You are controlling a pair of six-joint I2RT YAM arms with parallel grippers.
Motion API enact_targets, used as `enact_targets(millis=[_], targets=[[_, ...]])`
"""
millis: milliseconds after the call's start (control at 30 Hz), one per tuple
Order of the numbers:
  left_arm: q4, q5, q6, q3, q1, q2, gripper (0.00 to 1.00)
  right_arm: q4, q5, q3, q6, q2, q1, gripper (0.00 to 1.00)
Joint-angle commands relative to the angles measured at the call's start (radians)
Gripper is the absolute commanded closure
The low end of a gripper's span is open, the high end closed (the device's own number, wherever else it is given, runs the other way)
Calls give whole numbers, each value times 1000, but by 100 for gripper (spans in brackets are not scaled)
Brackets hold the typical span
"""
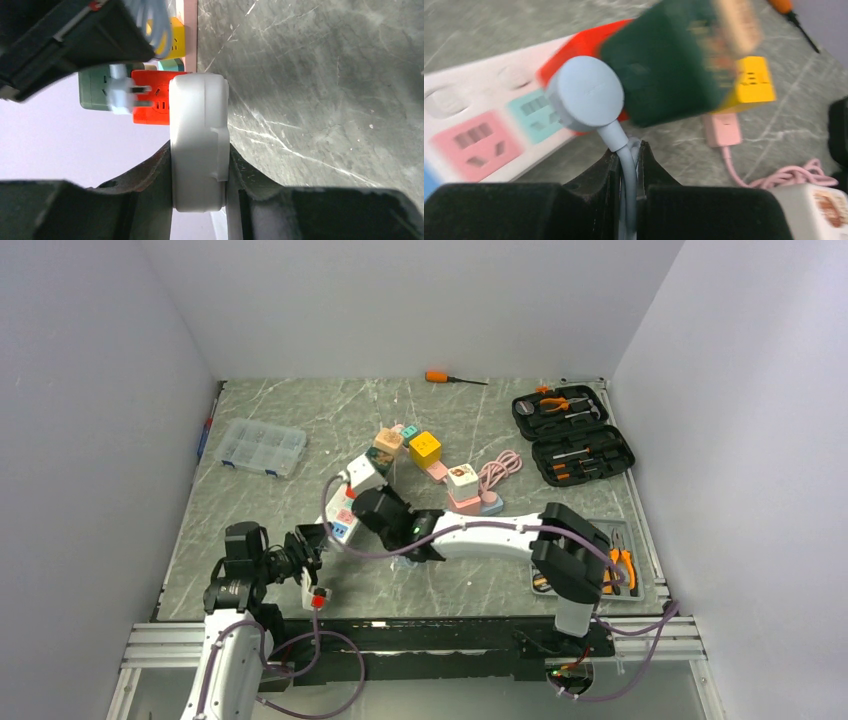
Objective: Pull the plug off the socket
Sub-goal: Remove the plug from the socket, then place the plug at the center of the board.
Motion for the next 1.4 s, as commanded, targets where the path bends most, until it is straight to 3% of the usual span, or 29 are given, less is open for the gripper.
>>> enact_targets(millis=[0,167,400,733,767,900,1033,1167,1367], targets=[[-58,-2,98,23,7,5,100,63,180,-12,55,-106,-85,100],[-18,-15,85,10,7,13,100,34,152,-36,81,-102,-62,100],[280,-91,-128,-35,7,94,100,-11,129,-111,155,-79,49,100],[485,-190,-168,-28,8,274,100,-76,11,-145,303,-27,140,100],[499,-205,-168,-30,9,285,100,-73,-8,-139,306,-13,140,98],[512,-252,-173,-30,13,320,93,-56,-81,-101,322,37,141,65],[450,-252,-115,-52,18,287,86,-55,-138,-64,329,71,142,44],[363,-261,-52,-75,18,253,77,-55,-158,-66,337,52,141,30],[272,-293,-40,-48,18,279,58,-85,-137,-86,331,-63,118,26]])
